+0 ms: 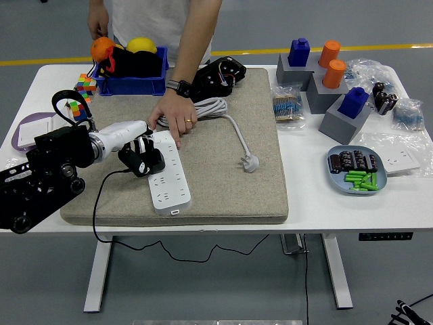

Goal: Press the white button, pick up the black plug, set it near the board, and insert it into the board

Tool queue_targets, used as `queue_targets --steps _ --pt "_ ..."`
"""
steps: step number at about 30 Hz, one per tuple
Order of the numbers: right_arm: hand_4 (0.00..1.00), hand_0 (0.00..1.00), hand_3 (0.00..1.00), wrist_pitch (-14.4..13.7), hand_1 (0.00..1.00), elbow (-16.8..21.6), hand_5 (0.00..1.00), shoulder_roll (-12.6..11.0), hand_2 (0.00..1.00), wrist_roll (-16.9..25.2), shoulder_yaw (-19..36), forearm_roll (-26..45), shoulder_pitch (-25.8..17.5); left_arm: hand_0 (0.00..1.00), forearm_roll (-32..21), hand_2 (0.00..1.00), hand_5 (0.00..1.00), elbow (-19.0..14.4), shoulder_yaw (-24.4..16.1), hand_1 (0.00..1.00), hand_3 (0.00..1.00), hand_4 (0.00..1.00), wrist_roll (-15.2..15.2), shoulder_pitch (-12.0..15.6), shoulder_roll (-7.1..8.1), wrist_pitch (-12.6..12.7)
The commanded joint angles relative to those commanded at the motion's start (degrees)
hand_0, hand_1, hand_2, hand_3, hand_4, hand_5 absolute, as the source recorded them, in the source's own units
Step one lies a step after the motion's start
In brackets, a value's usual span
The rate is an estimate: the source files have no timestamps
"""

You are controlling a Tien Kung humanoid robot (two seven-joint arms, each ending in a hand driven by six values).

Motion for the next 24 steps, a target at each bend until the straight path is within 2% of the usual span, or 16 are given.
queue_targets --steps 9,14,17,18,23,24 --pt "0.719 0.779 0.630 0.0 0.608 -0.1 0.472 0.0 0.625 0.0 0.1 -0.1 0.0 0.303 2.1 0.305 0.002 0.2 3.7 0.315 0.378 0.733 2.2 -2.4 -1.05 -0.8" --pt "0.719 0.778 0.631 0.0 0.608 -0.1 0.472 0.1 0.625 0.1 0.0 0.0 0.0 0.301 3.0 0.299 0.002 0.3 4.4 0.304 0.363 0.734 3.0 -3.3 -1.47 -1.1" --pt "0.719 0.778 0.631 0.0 0.608 -0.1 0.472 0.1 0.625 0.1 -0.1 0.1 0.1 0.301 2.9 0.299 0.002 0.4 4.1 0.304 0.363 0.734 2.4 -3.4 -1.62 -0.8" --pt "0.719 0.779 0.630 0.0 0.608 0.0 0.472 0.1 0.625 0.1 -0.1 0.1 0.0 0.295 2.7 0.286 0.002 0.5 3.9 0.292 0.327 0.722 2.1 -3.4 -1.61 -0.7" --pt "0.719 0.779 0.630 0.0 0.608 -0.1 0.472 0.1 0.625 0.1 0.0 -0.1 0.0 0.295 -0.3 0.286 0.002 0.6 2.6 0.292 0.327 0.722 0.1 -3.0 -1.35 -0.6" --pt "0.719 0.779 0.630 0.1 0.608 -0.1 0.472 0.1 0.625 0.1 -0.1 -0.1 0.0 0.296 -1.1 0.313 0.002 0.6 2.5 0.343 0.451 0.806 -0.3 -3.0 -1.29 -0.5"
